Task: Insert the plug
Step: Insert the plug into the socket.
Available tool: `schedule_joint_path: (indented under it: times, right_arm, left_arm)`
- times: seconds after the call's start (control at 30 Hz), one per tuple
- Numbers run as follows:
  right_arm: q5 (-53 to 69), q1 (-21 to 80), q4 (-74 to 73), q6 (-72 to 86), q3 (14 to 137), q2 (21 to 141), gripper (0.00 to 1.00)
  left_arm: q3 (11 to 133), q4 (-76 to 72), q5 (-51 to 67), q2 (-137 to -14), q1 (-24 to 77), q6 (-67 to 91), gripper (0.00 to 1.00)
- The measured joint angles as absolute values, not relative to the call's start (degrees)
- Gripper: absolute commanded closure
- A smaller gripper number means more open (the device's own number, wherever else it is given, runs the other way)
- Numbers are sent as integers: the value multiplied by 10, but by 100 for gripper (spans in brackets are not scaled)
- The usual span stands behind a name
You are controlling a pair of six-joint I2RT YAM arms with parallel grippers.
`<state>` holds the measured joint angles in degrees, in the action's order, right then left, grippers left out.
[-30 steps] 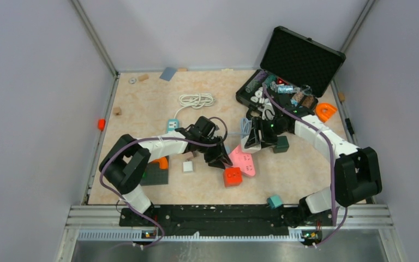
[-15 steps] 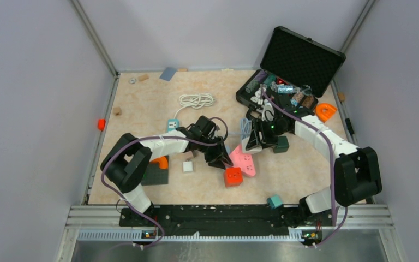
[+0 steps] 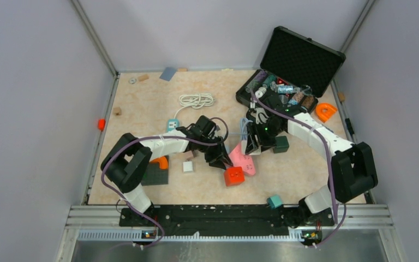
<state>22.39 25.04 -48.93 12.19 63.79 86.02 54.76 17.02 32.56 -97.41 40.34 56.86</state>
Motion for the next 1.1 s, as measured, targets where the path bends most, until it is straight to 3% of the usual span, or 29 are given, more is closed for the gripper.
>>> schedule_joint_path:
  times: [0.67, 0.73, 1.1]
  right_arm:
    - [196, 266, -559, 137, 710, 904, 96]
    - [196, 267, -561, 136, 711, 905, 100]
    - [178, 277, -605, 118, 762, 936, 100]
  left_arm:
    - [562, 194, 326, -982, 403, 556, 65]
    - [563, 195, 327, -983, 403, 556, 66]
    - [575, 210, 327, -992, 403, 555, 73]
